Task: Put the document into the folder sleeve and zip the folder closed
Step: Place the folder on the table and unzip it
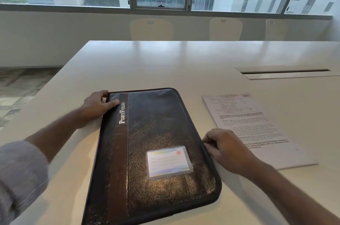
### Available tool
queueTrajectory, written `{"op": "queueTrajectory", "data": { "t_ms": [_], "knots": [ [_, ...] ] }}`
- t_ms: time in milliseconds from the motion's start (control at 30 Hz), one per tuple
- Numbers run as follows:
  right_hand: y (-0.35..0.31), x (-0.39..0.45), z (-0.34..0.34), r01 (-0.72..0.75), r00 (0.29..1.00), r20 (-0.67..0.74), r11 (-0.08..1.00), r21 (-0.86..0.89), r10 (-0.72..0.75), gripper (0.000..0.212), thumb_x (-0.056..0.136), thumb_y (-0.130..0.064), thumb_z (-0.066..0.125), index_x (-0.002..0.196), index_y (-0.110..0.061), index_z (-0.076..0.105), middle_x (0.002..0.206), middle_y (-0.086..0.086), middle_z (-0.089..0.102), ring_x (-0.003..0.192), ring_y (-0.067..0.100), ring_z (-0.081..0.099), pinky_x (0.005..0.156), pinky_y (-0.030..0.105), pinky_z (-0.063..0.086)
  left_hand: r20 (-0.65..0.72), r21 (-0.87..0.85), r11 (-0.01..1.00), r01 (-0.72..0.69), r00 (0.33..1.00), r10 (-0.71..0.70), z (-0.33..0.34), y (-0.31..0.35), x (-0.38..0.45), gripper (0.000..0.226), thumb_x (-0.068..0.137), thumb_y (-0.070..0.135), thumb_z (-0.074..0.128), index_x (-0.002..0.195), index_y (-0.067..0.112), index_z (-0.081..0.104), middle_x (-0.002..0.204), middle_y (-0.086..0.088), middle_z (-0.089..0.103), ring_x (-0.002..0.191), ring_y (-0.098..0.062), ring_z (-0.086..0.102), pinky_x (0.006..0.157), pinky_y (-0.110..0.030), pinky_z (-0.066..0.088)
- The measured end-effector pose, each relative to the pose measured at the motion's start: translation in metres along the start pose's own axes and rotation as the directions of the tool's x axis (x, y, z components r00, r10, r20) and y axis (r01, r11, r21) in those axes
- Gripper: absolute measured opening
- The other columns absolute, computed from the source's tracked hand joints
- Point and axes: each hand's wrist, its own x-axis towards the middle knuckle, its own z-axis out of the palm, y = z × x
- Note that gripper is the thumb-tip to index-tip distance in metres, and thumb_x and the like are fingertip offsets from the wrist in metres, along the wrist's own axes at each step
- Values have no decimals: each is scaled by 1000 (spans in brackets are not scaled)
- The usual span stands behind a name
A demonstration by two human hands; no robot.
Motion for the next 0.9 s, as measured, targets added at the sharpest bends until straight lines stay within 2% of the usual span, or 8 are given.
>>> {"op": "queueTrajectory", "data": {
  "t_ms": [133, 300, 433, 500, 600, 667, 733, 900],
  "knots": [
    [-1, 0, -1, -2, 1000, -13, 1000, 5, 3, 12, 87, -13, 63, 79, -16, 72, 70, -7, 63, 67, 5, 57, 59, 17, 42, 72, 132, 985, -109, 992, 100, 3, 10, -79, 77, 85, 52, 67, 148, 17, 42, 153, -10, 37, 139, -25, 35, 117, -38, 26],
    [1, 2, 0, -9, 999, -31, 1000, 7, 9, 14, 86, -13, 64, 75, -17, 72, 66, -11, 61, 64, 4, 57, 57, 14, 39, 219, 204, 959, -194, 964, 149, 9, 24, -186, 98, 71, 73, 52, 156, 30, 27, 166, 6, 9, 150, -14, 17, 121, -31, 16],
    [1, 5, 2, -17, 999, -51, 1000, 7, 17, 15, 85, -13, 66, 71, -19, 71, 62, -14, 60, 61, 4, 58, 56, 16, 39, 230, 223, 954, -203, 961, 150, 11, 31, -237, 105, 68, 88, 44, 156, 37, 18, 164, 18, -8, 150, -4, 6, 122, -30, 13],
    [1, 6, 3, -16, 998, -63, 1000, 6, 17, 15, 84, -12, 67, 71, -19, 72, 62, -13, 61, 61, 4, 59, 57, 19, 42, 233, 216, 957, -193, 962, 141, 12, 33, -251, 122, 55, 98, 44, 156, 39, 12, 162, 22, -15, 149, 1, -2, 122, -27, 11],
    [0, 6, 5, -10, 997, -70, 1000, -7, 9, 14, 85, -11, 67, 74, -18, 73, 64, -15, 61, 62, 4, 58, 57, 19, 42, 271, 253, 945, -207, 953, 136, 18, 34, -262, 140, 40, 104, 48, 155, 42, -4, 156, 26, -31, 143, 7, -28, 121, -28, 2],
    [0, 6, 6, -6, 998, -70, 1000, -2, 6, 15, 85, -11, 67, 73, -18, 72, 64, -15, 61, 62, 3, 58, 56, 17, 41, 276, 314, 924, -218, 952, 131, 22, 36, -266, 148, 34, 105, 51, 152, 43, -15, 152, 26, -39, 137, 7, -38, 121, -31, -1],
    [0, 5, 6, -7, 997, -73, 1000, 10, 8, 17, 84, -9, 67, 70, -18, 71, 63, -12, 62, 61, 3, 59, 56, 19, 42, 243, 346, 915, -208, 962, 127, 26, 38, -268, 153, 30, 105, 53, 152, 43, -16, 152, 27, -39, 138, 6, -38, 122, -32, 1],
    [0, -4, 2, 2, 998, -55, 1000, 0, -2, 17, 83, -7, 67, 68, -15, 70, 62, -5, 64, 61, 9, 60, 58, 30, 47, 158, 329, 927, -178, 979, 132, 30, 41, -266, 155, 26, 104, 55, 157, 41, 1, 159, 27, -25, 143, 9, -25, 122, -31, 10]
  ]
}}
